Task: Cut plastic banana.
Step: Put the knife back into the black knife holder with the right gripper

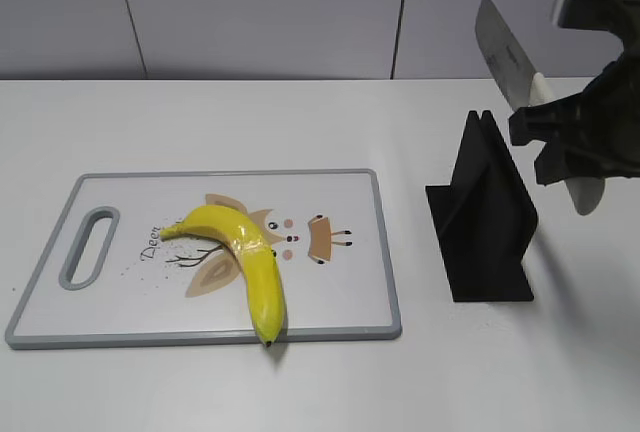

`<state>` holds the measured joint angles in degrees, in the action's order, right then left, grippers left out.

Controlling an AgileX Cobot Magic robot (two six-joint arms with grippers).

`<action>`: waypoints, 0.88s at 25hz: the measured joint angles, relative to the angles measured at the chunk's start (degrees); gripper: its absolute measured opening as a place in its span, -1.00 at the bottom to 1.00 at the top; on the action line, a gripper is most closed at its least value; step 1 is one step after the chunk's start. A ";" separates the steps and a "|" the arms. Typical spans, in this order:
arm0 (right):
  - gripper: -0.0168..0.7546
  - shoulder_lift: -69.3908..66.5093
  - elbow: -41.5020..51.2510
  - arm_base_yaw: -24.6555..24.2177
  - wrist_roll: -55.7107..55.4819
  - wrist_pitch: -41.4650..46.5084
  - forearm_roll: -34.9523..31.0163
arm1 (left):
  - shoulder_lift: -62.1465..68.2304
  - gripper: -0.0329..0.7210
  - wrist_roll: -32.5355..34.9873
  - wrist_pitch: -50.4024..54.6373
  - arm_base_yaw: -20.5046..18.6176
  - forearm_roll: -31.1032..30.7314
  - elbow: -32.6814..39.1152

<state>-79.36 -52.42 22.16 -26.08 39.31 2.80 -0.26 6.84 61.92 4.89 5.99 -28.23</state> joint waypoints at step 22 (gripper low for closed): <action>-0.47 -6.41 -0.17 0.00 2.54 1.83 -3.92 | 0.00 0.41 0.00 -0.19 -3.91 0.00 0.00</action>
<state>-85.77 -52.59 22.16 -23.53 41.14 -1.13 -0.26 6.84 61.74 0.98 5.99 -28.23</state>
